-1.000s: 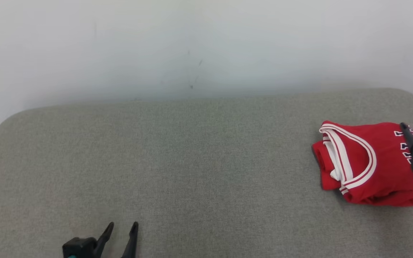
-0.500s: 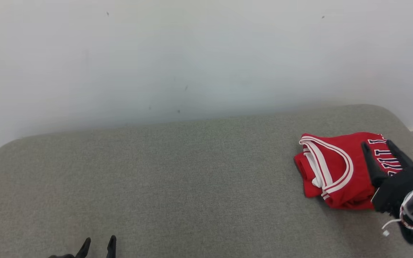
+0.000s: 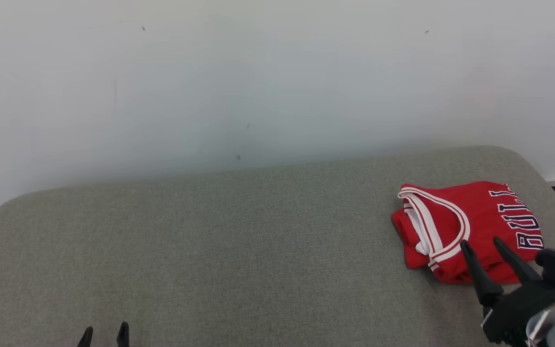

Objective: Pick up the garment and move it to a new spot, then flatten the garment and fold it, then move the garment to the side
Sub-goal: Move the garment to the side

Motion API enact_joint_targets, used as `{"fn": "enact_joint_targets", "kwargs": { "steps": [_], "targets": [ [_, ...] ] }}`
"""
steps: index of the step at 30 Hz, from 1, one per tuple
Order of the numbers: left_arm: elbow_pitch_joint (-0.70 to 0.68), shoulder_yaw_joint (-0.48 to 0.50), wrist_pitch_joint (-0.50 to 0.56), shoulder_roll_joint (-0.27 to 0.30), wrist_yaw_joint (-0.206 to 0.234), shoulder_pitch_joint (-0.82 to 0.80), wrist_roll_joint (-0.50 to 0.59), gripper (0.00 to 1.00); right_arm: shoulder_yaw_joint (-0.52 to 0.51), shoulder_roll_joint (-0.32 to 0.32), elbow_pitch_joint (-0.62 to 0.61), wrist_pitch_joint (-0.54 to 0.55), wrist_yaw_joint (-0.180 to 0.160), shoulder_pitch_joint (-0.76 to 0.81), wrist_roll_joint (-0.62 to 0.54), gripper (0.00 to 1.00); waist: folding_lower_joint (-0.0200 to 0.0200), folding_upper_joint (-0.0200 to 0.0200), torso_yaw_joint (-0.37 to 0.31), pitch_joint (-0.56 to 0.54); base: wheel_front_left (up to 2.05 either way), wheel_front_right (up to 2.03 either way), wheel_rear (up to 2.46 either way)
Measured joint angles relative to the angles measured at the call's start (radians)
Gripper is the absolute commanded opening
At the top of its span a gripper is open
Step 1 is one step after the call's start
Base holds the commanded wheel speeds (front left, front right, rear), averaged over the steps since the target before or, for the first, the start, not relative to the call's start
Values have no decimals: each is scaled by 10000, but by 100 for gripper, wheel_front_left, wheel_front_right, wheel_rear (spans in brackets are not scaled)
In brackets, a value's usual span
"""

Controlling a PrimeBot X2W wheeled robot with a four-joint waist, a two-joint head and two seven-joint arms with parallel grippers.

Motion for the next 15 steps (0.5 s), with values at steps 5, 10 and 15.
{"fn": "enact_joint_targets", "kwargs": {
  "steps": [5,10,15],
  "targets": [
    [-290,228,-2,-10,75,114,25,100,-612,25,-382,-27,-54,1033,-86,100,0,0,-43,22,0,0,0],
    [-533,497,-12,-31,75,311,59,100,-1197,516,-616,-27,-54,1496,-890,100,0,1,-118,146,0,0,0],
    [-654,587,-13,-155,75,303,161,100,-1772,848,-617,-29,-54,1838,-1486,100,0,0,-141,253,0,0,0]
  ]
}}
